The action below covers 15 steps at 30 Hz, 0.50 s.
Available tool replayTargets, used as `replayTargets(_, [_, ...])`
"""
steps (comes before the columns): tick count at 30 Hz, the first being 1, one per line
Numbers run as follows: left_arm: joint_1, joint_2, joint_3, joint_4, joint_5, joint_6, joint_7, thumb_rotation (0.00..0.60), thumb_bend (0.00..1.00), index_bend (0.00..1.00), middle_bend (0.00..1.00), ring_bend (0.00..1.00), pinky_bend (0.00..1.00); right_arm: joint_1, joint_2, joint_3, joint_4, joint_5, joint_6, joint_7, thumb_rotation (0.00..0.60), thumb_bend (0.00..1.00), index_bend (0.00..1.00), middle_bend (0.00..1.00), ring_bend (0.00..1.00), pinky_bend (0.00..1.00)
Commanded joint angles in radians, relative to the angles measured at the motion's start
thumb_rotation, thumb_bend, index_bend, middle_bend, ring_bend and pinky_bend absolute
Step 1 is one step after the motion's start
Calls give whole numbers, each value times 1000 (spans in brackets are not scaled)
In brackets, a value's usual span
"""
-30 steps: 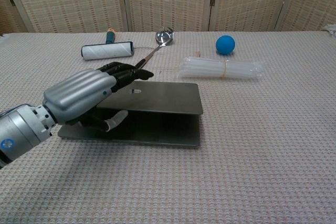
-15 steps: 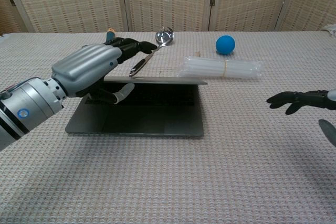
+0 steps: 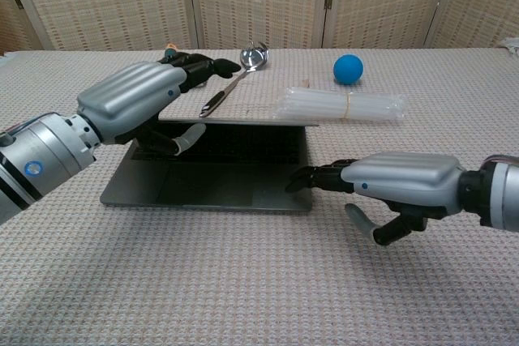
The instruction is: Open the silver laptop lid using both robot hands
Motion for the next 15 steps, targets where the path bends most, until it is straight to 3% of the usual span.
replayTargets(1, [-3, 2, -2, -2, -4, -4, 3, 600, 581, 98, 167, 77, 0, 28, -48, 7, 42, 31, -30, -36, 600, 899, 0, 23, 43, 0])
replayTargets(15, [-30, 16, -34, -10, -53, -38, 35, 600, 580, 90, 166, 65, 0, 77, -116, -2, 100, 118, -73, -103, 600, 899, 0, 24, 44, 0])
